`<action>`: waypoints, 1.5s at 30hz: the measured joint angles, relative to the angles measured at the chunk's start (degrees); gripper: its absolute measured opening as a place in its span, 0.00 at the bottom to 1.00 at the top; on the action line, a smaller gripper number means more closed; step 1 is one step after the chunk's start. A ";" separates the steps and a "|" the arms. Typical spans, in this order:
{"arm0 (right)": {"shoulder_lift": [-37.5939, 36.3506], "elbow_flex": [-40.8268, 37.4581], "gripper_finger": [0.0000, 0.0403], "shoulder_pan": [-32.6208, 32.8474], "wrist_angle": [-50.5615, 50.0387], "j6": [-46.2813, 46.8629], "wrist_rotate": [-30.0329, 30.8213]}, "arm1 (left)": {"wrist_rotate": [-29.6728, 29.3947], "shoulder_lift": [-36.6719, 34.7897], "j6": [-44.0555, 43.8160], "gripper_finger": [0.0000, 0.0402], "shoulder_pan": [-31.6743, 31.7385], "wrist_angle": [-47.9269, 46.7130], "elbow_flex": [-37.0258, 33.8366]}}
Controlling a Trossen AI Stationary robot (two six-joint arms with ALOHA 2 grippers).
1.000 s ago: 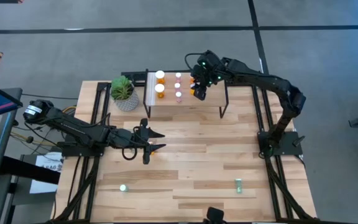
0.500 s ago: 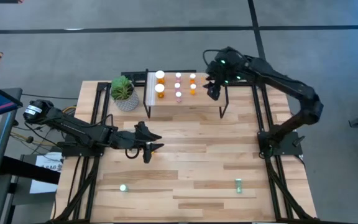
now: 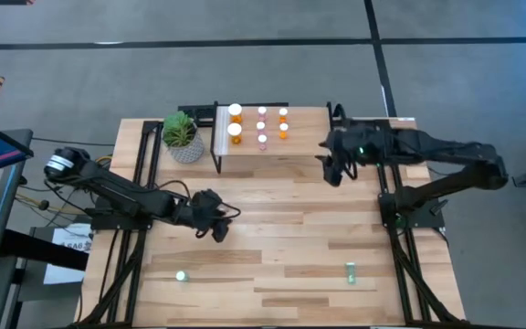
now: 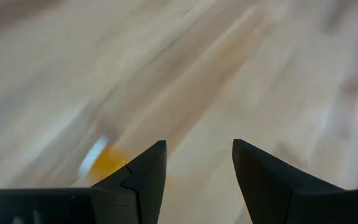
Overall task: Pick and place medicine bottles onto shelf by color
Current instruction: Put the small orange pill bottle aligned with the other small orange pill bottle on the shelf
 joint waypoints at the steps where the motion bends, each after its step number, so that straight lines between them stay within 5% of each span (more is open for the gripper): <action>1: -0.64 -1.22 0.48 1.32 0.61 0.86 1.16 | 0.40 0.47 -2.80 0.42 0.27 -2.55 0.14; 6: -2.01 -5.43 0.48 6.14 3.26 3.07 3.92 | 1.58 3.30 -11.07 0.42 0.72 -10.74 2.47; 18: -2.06 -6.21 0.48 10.98 3.50 3.35 8.17 | 7.03 17.19 -13.30 0.42 1.94 -24.60 15.48; 45: -1.76 -6.18 0.48 13.83 5.39 3.39 9.17 | 6.78 23.00 -16.99 0.42 4.00 -25.16 16.81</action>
